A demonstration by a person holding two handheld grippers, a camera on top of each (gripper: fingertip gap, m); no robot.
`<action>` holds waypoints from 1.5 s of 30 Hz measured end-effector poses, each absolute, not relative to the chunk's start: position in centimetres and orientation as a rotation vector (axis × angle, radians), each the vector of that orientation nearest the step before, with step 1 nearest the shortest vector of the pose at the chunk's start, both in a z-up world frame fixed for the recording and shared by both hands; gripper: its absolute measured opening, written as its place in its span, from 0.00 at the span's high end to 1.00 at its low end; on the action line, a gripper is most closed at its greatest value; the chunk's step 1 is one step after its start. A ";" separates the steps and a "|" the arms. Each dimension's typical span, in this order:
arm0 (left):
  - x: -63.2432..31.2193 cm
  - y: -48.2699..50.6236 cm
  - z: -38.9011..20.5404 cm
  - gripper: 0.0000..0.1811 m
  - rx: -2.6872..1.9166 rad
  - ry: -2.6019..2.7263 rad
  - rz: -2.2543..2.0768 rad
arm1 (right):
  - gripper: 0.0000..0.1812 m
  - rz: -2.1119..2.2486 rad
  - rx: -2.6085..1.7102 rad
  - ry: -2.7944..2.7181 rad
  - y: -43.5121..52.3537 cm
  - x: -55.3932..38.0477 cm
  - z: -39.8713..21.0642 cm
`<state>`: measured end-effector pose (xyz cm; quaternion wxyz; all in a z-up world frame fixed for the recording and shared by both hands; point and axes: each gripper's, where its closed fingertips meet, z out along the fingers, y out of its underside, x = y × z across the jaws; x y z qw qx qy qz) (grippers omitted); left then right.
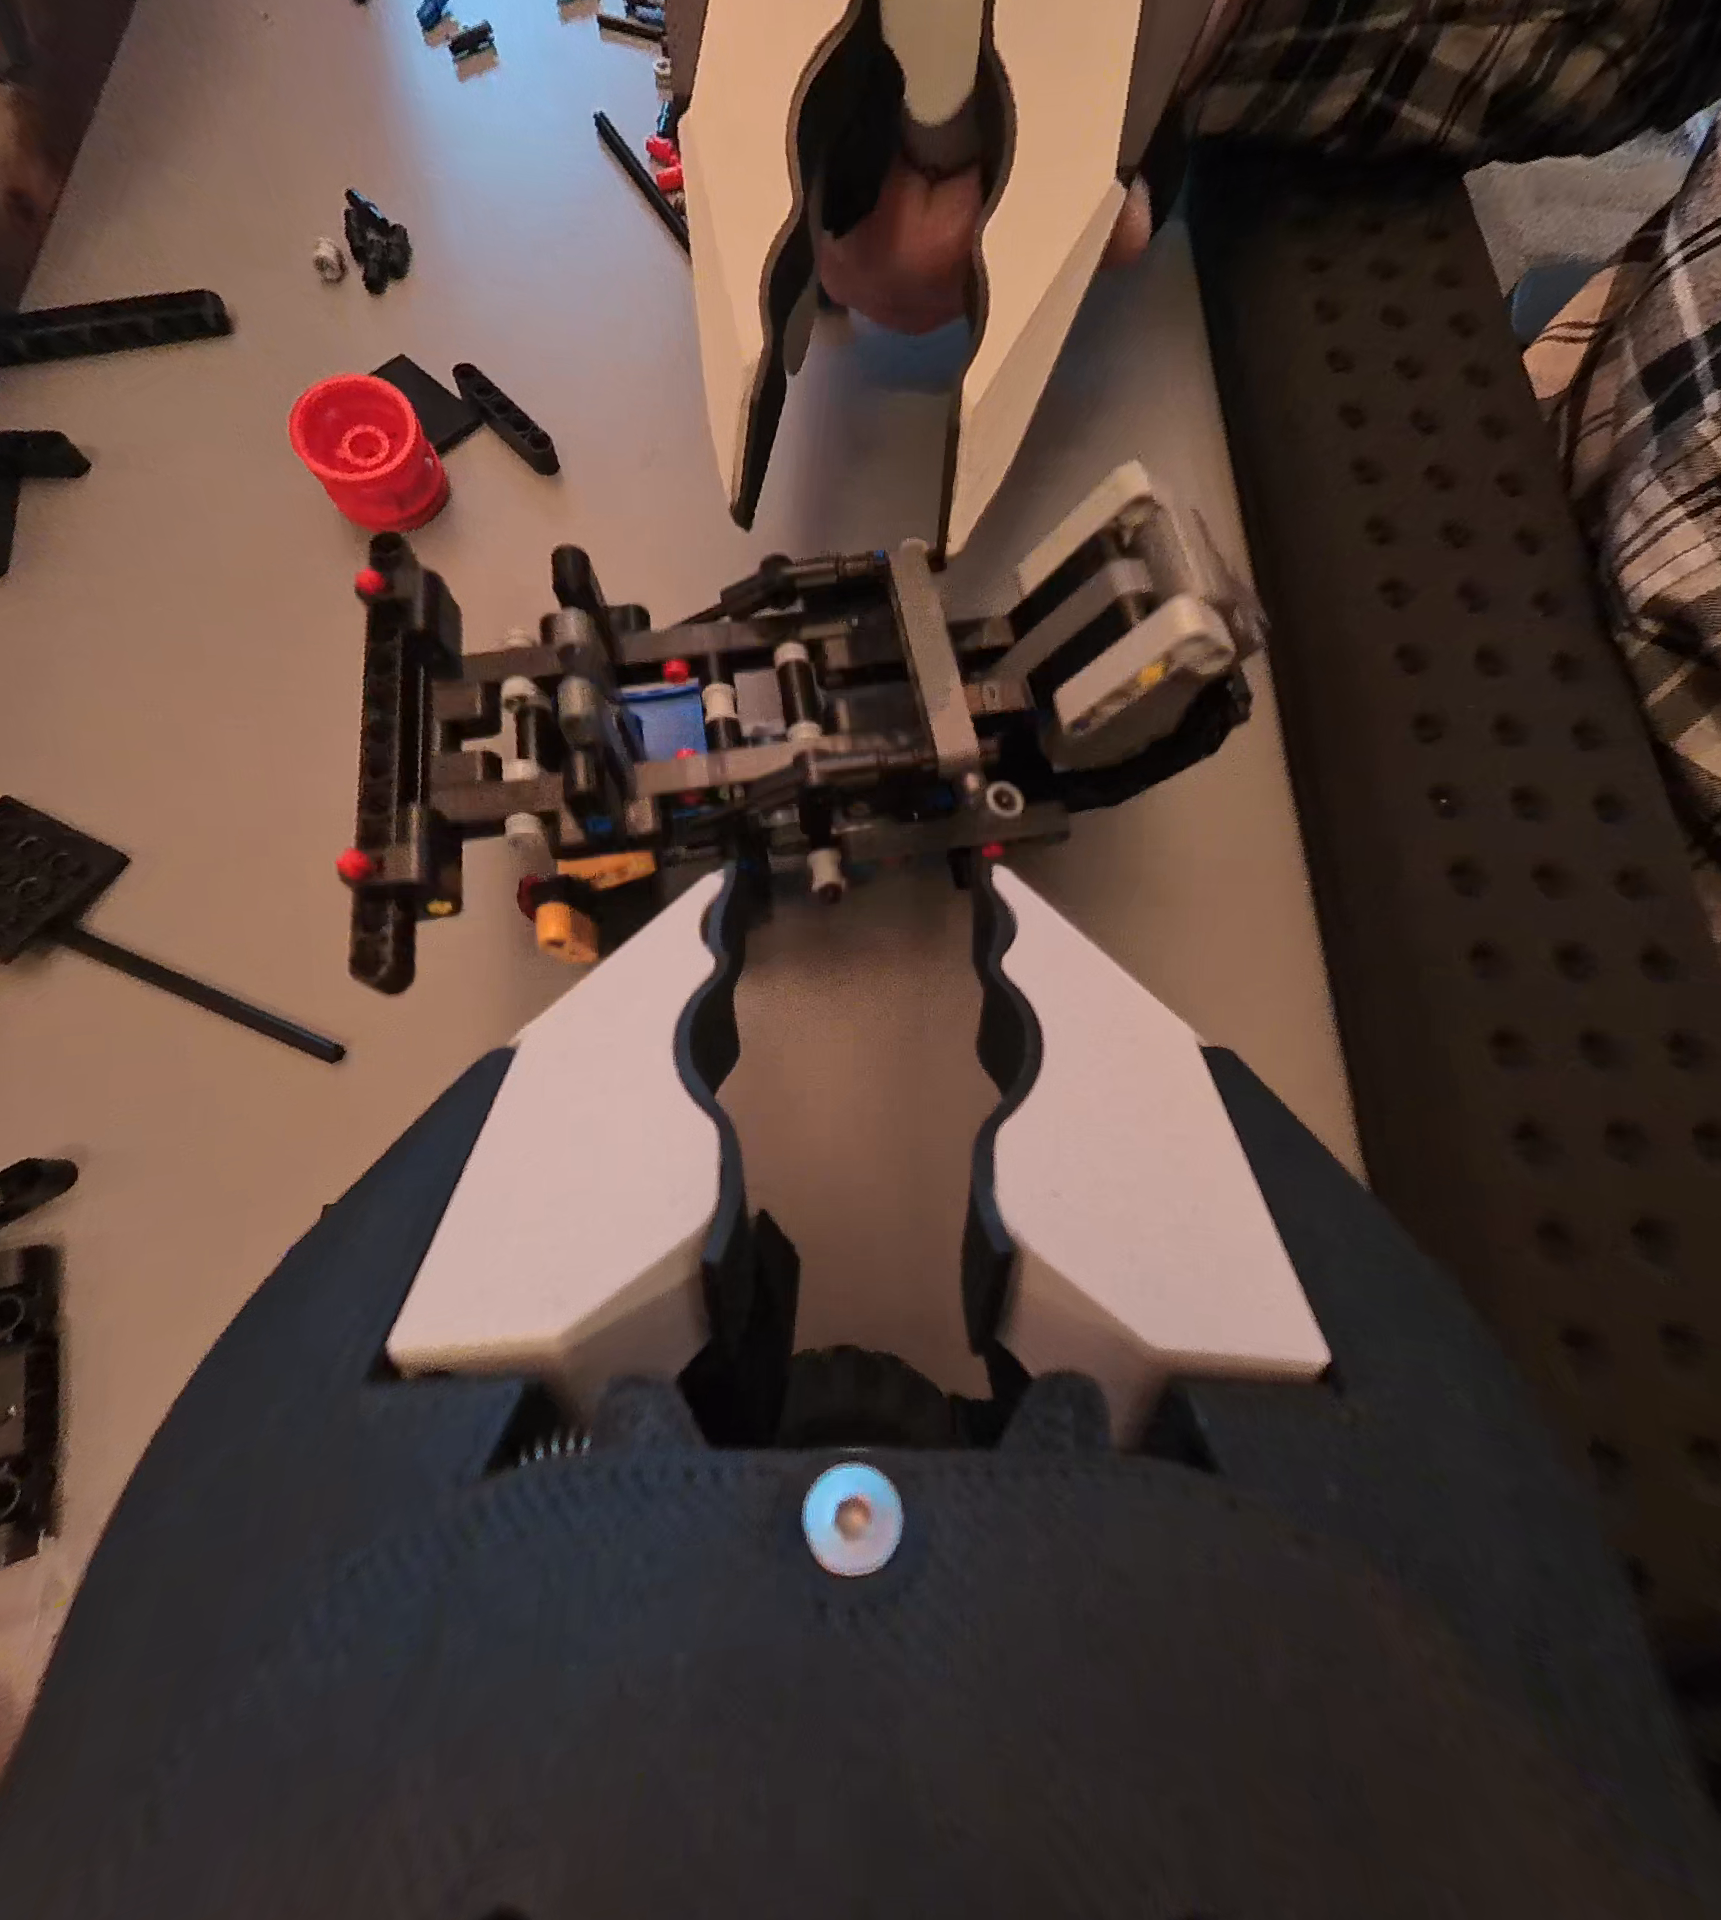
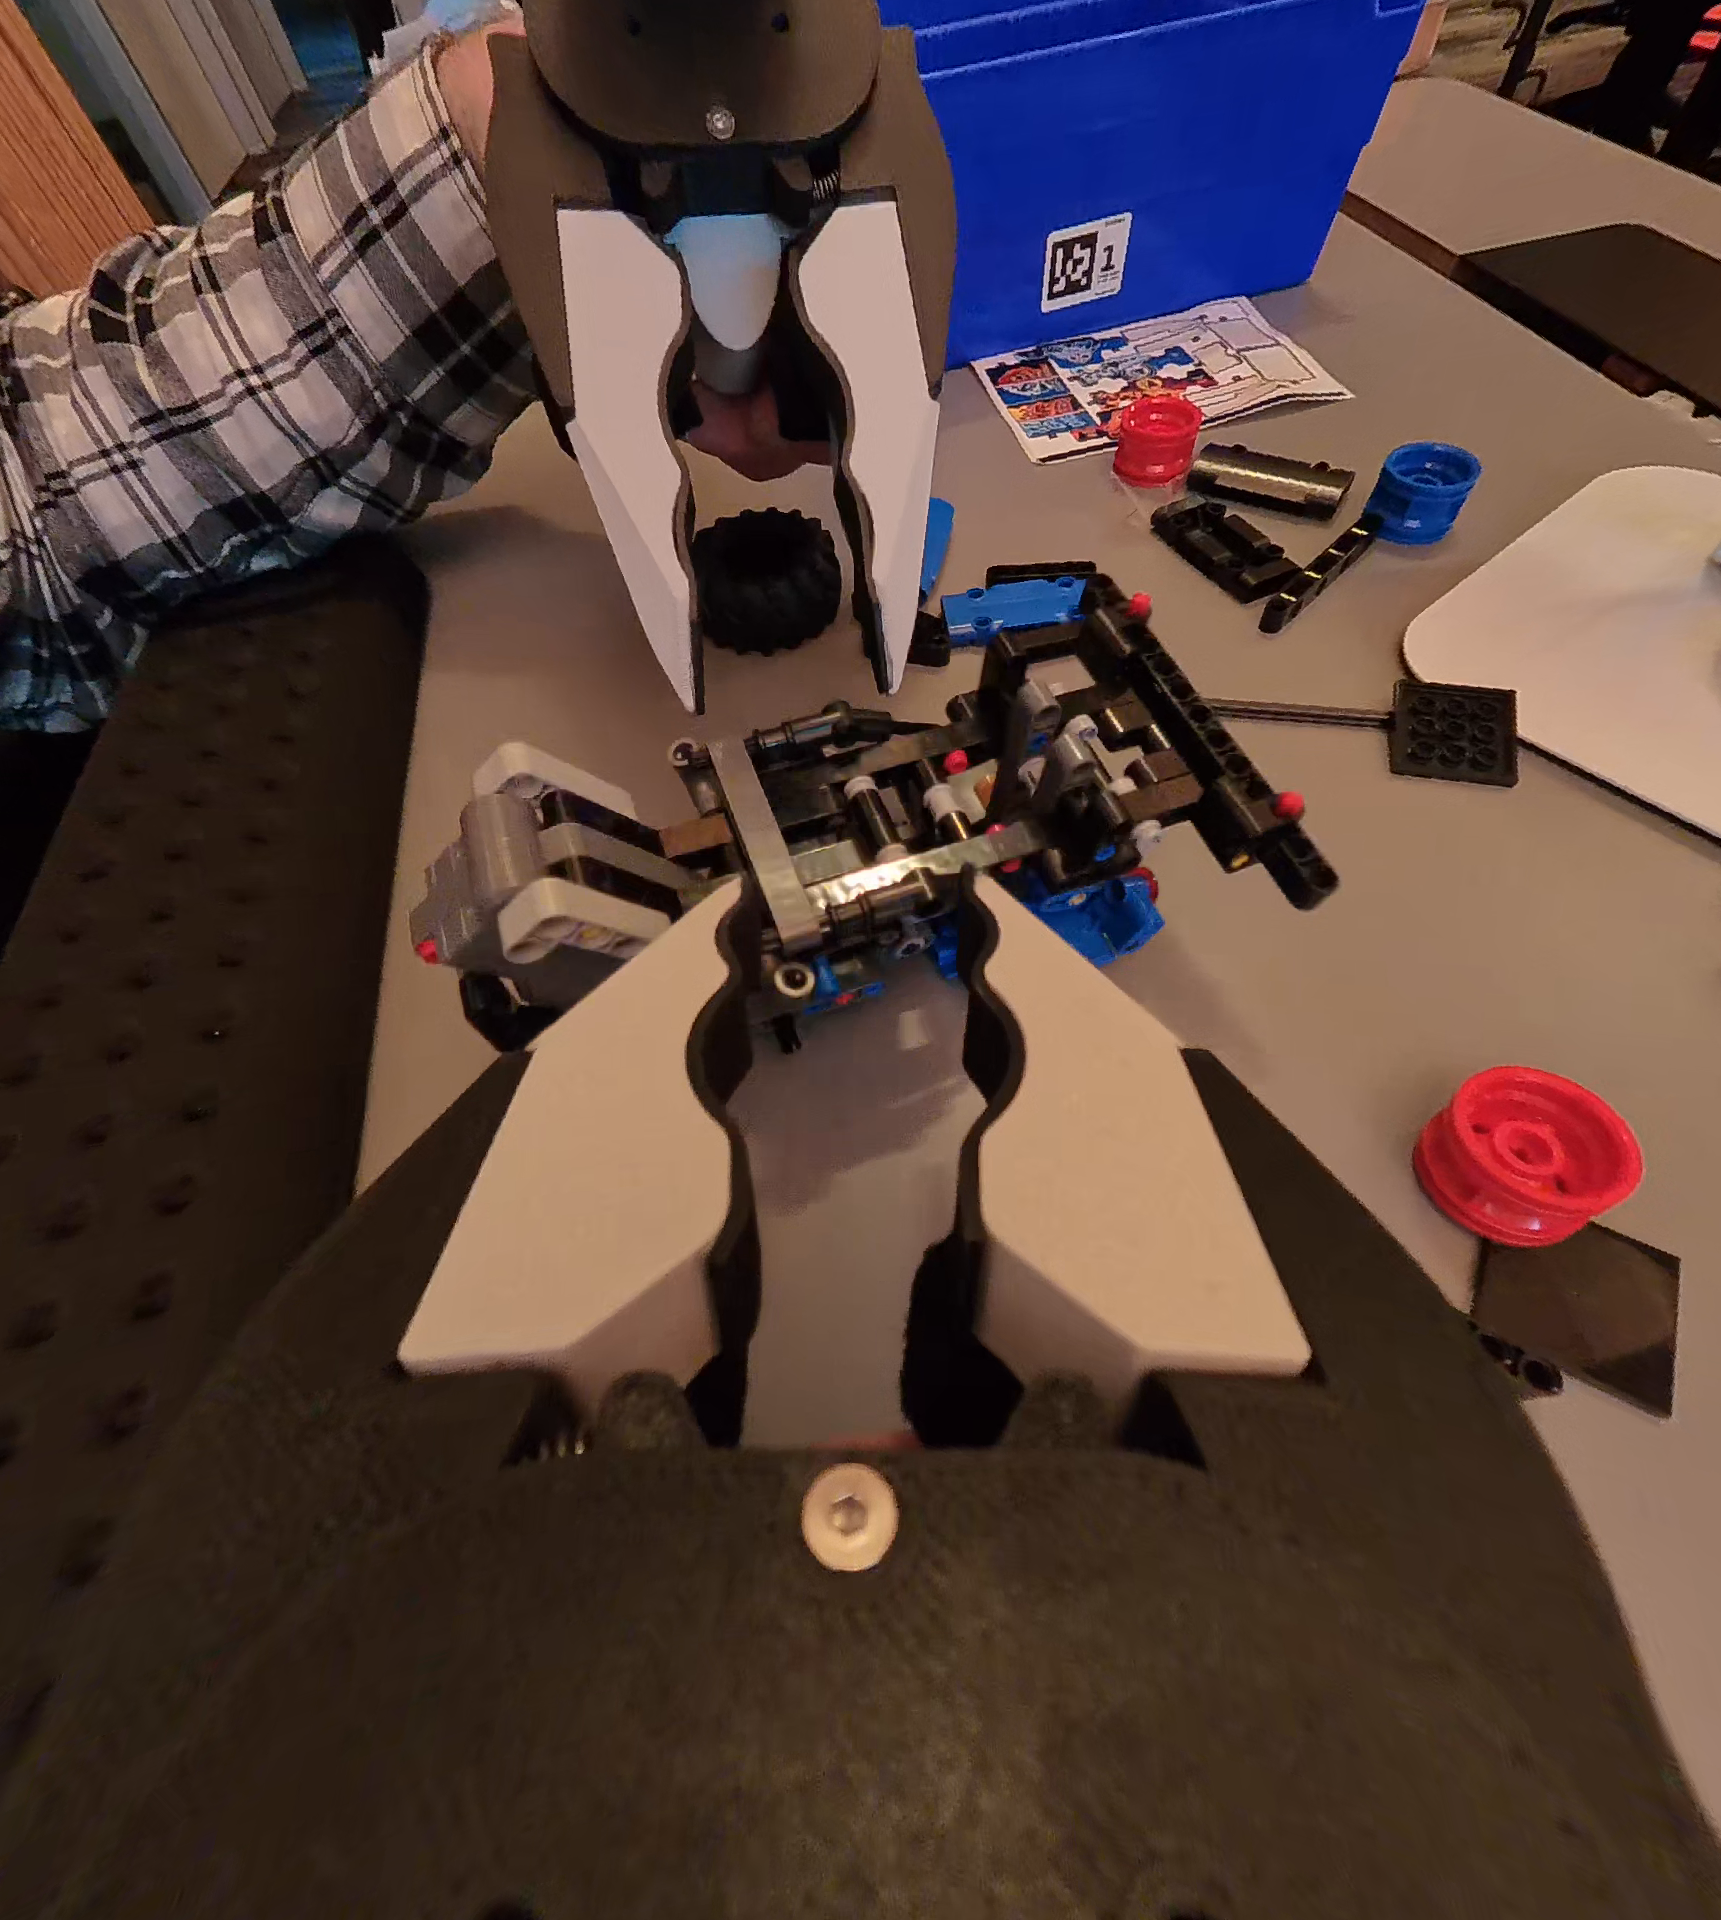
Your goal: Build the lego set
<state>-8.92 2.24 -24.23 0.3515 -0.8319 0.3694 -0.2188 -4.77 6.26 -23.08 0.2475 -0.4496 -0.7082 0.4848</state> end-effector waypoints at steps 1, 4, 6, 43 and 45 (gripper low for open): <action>-8.9 2.2 -24.3 0.77 -2.152 0.958 -0.569 | 0.80 1.319 -1.228 -1.936 6.2 -4.8 -23.2; -8.2 2.5 -24.1 0.76 -2.124 0.966 -0.590 | 0.81 1.316 -1.231 -1.941 6.3 -4.8 -23.3; -7.9 2.5 -24.3 0.76 -2.124 0.978 -0.591 | 0.80 1.313 -1.234 -1.940 6.4 -4.7 -23.4; -7.0 3.1 -23.9 0.83 -2.065 0.950 -0.635 | 0.86 1.326 -1.268 -1.917 7.2 -4.7 -23.5; -6.9 3.1 -23.9 0.83 -2.071 0.955 -0.630 | 0.86 1.326 -1.271 -1.917 7.3 -4.7 -23.5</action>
